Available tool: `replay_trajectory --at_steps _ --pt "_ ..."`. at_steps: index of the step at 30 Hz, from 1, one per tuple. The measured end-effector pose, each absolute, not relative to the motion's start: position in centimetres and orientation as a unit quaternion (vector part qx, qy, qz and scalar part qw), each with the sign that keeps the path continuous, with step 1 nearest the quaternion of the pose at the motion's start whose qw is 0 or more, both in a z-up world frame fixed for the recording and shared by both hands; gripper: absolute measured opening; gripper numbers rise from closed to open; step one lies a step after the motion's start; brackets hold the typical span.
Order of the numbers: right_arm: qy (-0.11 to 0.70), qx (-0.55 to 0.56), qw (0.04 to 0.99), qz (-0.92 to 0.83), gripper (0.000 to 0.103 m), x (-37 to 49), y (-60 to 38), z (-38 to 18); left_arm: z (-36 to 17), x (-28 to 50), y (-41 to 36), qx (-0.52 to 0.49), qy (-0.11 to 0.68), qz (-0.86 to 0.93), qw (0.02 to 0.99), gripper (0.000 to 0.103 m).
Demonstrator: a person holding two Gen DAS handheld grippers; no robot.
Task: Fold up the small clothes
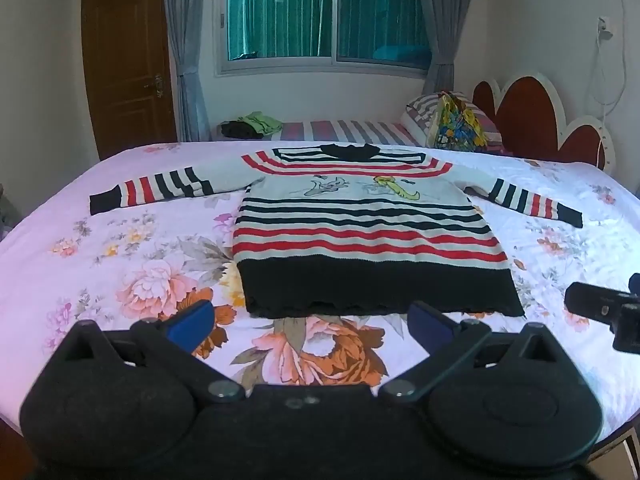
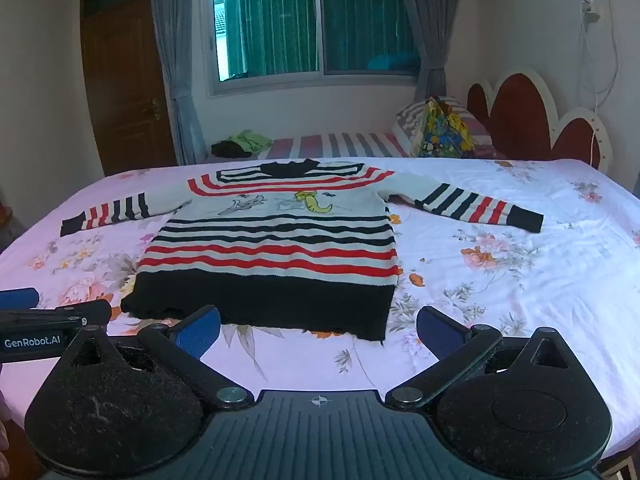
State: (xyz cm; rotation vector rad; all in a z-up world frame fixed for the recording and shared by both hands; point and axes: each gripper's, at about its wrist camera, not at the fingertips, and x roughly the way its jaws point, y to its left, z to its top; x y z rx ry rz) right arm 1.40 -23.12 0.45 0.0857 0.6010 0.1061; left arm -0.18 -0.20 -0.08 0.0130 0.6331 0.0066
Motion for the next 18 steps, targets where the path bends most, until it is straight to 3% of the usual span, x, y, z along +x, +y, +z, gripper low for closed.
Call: replay_trajectory --at_steps 18 --pt "0.298 0.047 0.952 0.050 0.103 1.27 -23.02 0.35 -0.34 -0.55 0.02 0.010 0.313 0.006 0.950 0.102"
